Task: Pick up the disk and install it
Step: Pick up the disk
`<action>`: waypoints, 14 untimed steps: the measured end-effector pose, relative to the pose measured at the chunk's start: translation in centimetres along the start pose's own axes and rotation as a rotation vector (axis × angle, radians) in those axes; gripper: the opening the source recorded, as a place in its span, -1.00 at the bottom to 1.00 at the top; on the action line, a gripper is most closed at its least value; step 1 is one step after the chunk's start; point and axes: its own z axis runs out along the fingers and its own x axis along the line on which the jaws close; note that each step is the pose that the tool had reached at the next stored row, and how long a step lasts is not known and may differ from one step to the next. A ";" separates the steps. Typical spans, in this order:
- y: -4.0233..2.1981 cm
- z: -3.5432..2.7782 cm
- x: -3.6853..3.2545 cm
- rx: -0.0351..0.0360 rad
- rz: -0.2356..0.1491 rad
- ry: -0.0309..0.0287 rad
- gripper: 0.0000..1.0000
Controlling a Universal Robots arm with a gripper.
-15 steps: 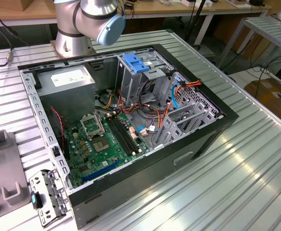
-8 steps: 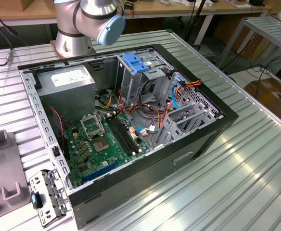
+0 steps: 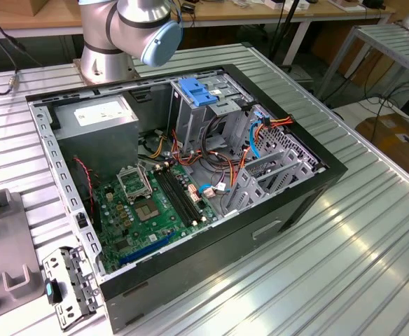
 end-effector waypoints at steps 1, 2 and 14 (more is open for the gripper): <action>0.00 -0.08 0.00 0.0001 0.000 0.0000 -0.26; 0.00 -0.19 0.00 0.0000 0.000 0.0000 -0.26; 0.00 -0.95 0.00 -0.0001 0.000 0.0000 -0.26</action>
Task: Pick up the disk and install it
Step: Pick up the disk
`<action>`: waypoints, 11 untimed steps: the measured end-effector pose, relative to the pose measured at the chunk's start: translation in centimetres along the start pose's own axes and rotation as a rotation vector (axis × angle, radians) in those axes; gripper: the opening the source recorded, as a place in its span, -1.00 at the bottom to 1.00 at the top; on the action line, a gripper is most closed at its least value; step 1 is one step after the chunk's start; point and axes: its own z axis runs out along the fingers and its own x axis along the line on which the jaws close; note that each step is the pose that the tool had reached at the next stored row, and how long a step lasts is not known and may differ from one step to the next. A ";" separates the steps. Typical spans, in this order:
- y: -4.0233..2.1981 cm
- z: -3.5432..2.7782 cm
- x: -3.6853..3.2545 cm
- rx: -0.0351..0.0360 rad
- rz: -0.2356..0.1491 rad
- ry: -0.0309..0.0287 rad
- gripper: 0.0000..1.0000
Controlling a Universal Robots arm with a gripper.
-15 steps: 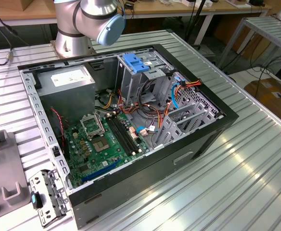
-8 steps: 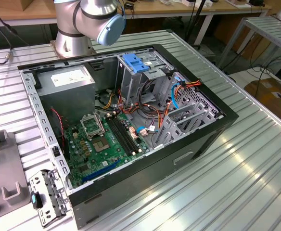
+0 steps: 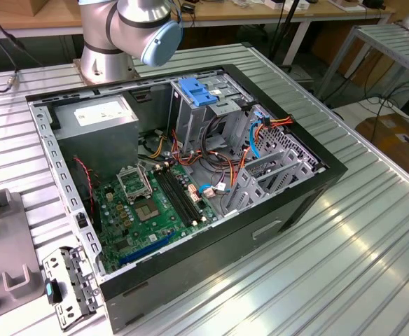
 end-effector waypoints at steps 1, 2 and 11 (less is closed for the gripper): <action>0.00 -0.06 0.00 0.0001 0.000 -0.0001 -0.26; 0.00 -0.13 0.00 -0.0001 0.000 0.0000 -0.26; 0.00 -0.84 0.00 -0.0003 0.000 0.0000 -0.26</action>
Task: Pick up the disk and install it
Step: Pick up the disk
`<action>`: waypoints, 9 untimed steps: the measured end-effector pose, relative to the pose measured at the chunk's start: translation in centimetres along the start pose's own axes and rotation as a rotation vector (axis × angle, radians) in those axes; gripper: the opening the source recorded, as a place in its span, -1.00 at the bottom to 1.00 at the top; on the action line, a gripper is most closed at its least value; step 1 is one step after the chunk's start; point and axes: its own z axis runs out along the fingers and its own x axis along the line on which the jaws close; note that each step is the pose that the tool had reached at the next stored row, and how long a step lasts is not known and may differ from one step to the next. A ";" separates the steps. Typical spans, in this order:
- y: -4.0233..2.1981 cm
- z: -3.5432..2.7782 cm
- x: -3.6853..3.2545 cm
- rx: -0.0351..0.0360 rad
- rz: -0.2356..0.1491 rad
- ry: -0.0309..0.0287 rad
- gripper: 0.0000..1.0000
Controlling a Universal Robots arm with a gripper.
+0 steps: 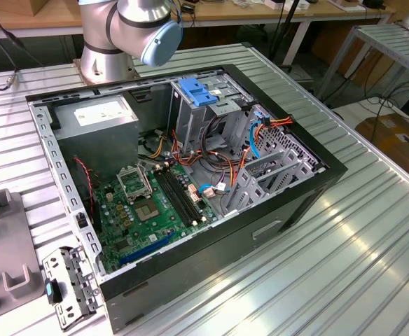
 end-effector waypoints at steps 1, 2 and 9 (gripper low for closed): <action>0.00 -0.15 0.00 -0.0002 0.000 0.0000 -0.26; 0.00 -0.26 0.00 -0.0003 0.000 0.0000 -0.26; 0.00 -1.14 0.00 -0.0011 0.000 0.0001 -0.26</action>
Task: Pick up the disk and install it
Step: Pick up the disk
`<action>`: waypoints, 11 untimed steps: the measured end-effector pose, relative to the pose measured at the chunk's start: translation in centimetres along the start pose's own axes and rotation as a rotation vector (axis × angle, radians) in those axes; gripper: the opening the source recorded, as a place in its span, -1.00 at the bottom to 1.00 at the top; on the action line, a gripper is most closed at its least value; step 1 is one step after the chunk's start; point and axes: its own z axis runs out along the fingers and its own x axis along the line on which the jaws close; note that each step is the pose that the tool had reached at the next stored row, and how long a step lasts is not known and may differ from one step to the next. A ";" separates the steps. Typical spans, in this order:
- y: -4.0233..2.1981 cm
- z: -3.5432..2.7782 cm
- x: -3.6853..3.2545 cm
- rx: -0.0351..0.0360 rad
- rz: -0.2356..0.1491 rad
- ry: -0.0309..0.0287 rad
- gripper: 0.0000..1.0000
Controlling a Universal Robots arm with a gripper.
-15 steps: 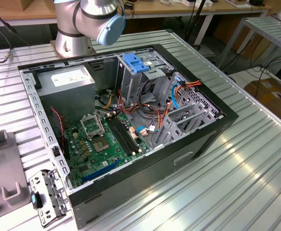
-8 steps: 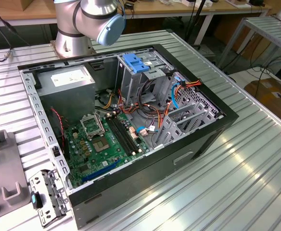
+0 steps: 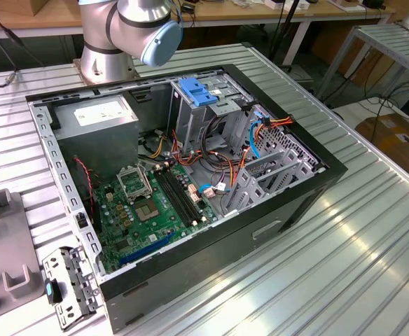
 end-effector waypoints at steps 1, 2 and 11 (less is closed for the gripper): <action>0.00 -0.17 0.00 -0.0002 0.000 0.0000 -0.26; 0.00 -0.31 0.00 -0.0002 0.000 0.0000 -0.26; 0.00 -1.62 0.00 -0.0010 0.000 0.0000 -0.26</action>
